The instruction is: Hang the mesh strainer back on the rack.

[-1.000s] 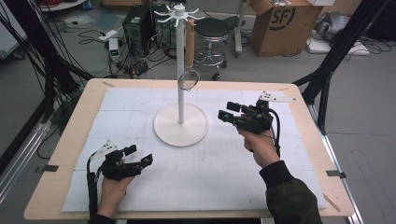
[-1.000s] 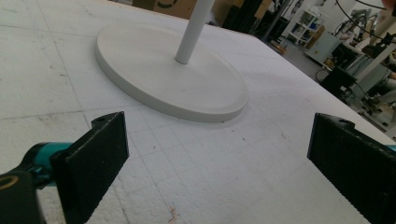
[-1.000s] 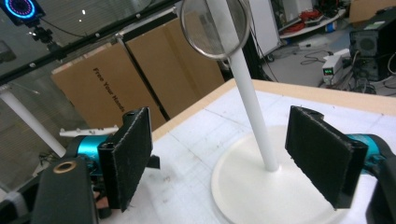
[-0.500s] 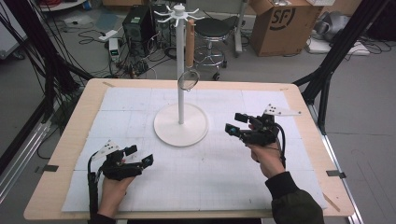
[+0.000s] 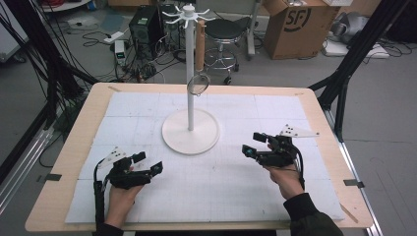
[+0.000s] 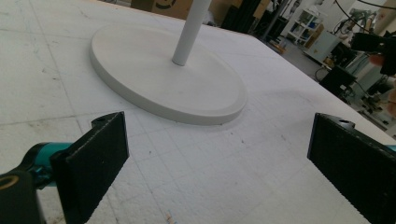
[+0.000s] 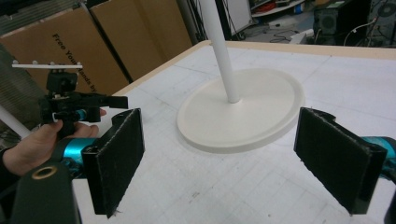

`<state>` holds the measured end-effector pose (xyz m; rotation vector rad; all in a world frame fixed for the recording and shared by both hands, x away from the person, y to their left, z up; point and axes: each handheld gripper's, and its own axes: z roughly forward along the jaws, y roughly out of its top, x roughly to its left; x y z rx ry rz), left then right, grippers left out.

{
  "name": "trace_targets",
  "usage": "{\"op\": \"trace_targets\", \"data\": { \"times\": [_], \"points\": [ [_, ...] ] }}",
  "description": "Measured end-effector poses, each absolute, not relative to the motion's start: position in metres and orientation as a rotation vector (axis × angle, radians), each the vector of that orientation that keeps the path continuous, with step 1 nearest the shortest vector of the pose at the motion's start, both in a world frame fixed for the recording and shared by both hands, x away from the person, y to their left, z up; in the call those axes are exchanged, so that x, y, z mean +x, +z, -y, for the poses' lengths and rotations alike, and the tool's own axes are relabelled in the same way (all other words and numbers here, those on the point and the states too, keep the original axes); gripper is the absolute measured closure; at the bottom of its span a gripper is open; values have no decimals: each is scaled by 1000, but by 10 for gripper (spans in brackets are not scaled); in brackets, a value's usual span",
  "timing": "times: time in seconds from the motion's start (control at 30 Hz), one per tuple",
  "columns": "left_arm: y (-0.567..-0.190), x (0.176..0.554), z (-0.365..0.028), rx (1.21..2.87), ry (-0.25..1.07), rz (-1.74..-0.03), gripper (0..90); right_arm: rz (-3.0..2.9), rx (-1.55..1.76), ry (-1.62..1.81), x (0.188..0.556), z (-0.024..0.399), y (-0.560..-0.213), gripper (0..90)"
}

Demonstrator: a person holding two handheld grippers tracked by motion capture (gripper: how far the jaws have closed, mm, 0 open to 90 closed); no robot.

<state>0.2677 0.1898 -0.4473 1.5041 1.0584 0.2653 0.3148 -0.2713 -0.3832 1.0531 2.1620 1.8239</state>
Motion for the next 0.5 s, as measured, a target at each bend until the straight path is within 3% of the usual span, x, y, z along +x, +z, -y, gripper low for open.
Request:
{"op": "trace_targets", "data": {
  "times": [0.5],
  "points": [
    [-446,269,-183,1514,266,-1020,60,-2158,1155,1735,306,288,-413,142]
  ]
}}
